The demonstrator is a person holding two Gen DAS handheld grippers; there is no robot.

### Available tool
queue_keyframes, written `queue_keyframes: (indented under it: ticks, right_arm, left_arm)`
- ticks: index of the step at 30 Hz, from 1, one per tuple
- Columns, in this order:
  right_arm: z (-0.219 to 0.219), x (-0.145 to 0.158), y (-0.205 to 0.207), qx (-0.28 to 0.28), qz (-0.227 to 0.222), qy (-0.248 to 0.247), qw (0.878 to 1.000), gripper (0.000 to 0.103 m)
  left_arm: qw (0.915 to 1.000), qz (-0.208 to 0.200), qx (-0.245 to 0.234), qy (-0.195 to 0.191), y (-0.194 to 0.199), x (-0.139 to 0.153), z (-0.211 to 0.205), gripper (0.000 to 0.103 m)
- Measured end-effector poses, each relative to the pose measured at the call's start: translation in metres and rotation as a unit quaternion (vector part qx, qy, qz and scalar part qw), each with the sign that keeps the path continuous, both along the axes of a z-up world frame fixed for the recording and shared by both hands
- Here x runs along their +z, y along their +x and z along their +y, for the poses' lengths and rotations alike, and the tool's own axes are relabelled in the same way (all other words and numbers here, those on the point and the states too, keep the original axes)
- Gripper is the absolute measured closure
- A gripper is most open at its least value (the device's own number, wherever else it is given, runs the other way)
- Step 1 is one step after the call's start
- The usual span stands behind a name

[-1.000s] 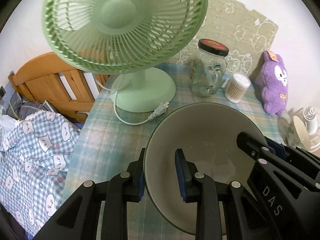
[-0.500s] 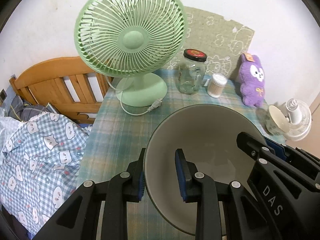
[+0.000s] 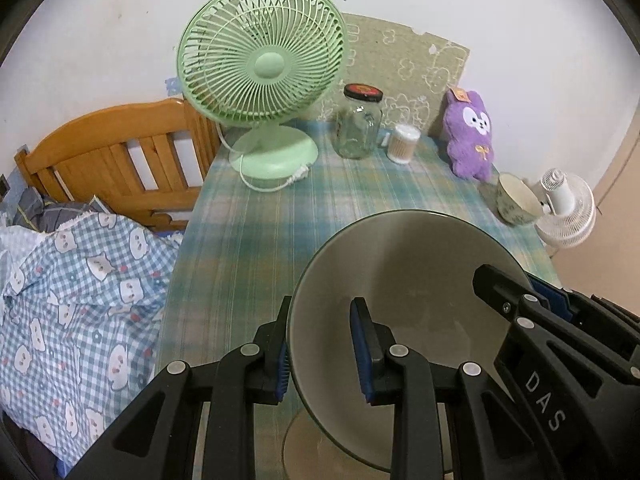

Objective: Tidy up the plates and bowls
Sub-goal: 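Lift the bowl and carry it toward the first bowl by the plates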

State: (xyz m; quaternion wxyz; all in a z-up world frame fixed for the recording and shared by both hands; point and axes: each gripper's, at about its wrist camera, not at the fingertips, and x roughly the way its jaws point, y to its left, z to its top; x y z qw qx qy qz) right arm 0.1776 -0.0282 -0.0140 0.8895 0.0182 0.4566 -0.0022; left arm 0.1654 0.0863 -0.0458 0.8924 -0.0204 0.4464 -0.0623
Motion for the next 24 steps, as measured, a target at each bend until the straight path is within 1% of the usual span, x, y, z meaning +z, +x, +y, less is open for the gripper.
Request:
queue_keyframes:
  ticks: [5, 11, 24]
  right_arm:
    - [0.006, -0.009, -0.029, -0.005, 0.01, -0.005, 1.0, 0.082]
    - [0.014, -0.025, -0.048, -0.009, 0.024, -0.004, 1.0, 0.082]
    - [0.026, -0.058, -0.062, -0.019, 0.055, -0.009, 0.998, 0.082]
  left_arm:
    - [0.9999, 0.012, -0.008, 0.001, -0.021, -0.01, 0.006, 0.078]
    - [0.9996, 0.025, -0.01, 0.005, -0.04, -0.026, 0.011, 0.078]
    - [0.9983, 0.053, -0.019, 0.013, -0.053, -0.056, 0.02, 0.078]
